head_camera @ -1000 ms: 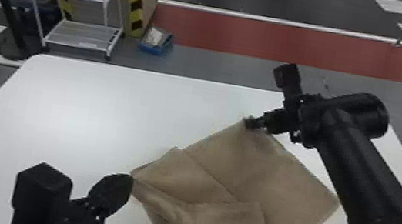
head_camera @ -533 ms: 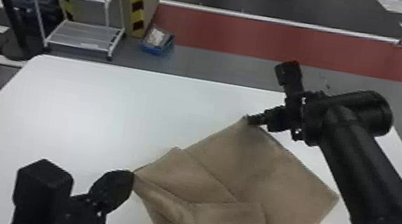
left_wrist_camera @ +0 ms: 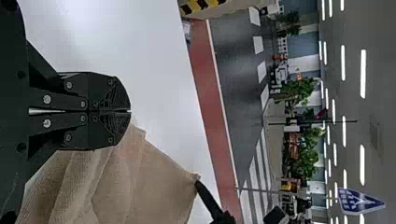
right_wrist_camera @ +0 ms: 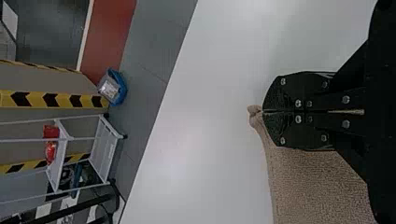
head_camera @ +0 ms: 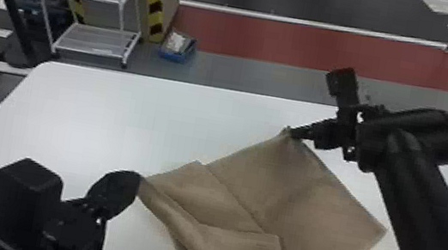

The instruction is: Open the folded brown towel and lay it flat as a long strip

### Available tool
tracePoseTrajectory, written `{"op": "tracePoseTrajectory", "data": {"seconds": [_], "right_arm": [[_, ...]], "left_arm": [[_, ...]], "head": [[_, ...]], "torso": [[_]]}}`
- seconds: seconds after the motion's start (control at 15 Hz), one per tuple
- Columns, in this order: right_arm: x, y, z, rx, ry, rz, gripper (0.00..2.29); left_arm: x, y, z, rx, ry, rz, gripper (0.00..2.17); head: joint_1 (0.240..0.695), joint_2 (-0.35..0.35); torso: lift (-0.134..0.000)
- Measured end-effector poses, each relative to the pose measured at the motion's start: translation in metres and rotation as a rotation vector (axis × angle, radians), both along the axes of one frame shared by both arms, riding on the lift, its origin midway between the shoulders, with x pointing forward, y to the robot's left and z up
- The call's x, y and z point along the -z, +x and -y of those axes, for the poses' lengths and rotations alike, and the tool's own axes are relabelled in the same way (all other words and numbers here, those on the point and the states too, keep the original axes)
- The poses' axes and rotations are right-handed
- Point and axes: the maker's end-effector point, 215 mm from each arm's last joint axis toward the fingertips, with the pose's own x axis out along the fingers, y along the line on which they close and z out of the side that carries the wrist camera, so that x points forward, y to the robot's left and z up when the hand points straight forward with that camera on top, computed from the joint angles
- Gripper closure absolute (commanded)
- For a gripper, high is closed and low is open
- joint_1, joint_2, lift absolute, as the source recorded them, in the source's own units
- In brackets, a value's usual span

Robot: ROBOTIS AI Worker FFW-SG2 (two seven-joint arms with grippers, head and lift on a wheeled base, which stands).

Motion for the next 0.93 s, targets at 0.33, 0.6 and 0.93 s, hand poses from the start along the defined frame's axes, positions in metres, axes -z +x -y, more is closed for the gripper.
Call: {"op": "tracePoseTrajectory", "data": {"seconds": [0.33, 0.6, 0.93], "right_arm": [[-0.051, -0.014, 0.076, 0.084, -0.022, 0.14, 1.33], [-0.071, -0.029, 0.148, 0.191, 0.073, 0.159, 1.39], [-0.12, -0.046, 0.23, 0.305, 0.136, 0.236, 1.39]], "left_arm": [[-0.039, 0.009, -0.022, -0.026, 0.031, 0.08, 1.63], [-0.048, 0.016, -0.025, -0.026, 0.041, 0.1, 1.63], [-0.056, 0.015, -0.015, 0.057, 0.026, 0.096, 1.63]], "head": [[0.695, -0.038], [0.695, -0.111], [0.681, -0.22]], "torso": [[-0.123], [-0.123], [-0.123]]}}
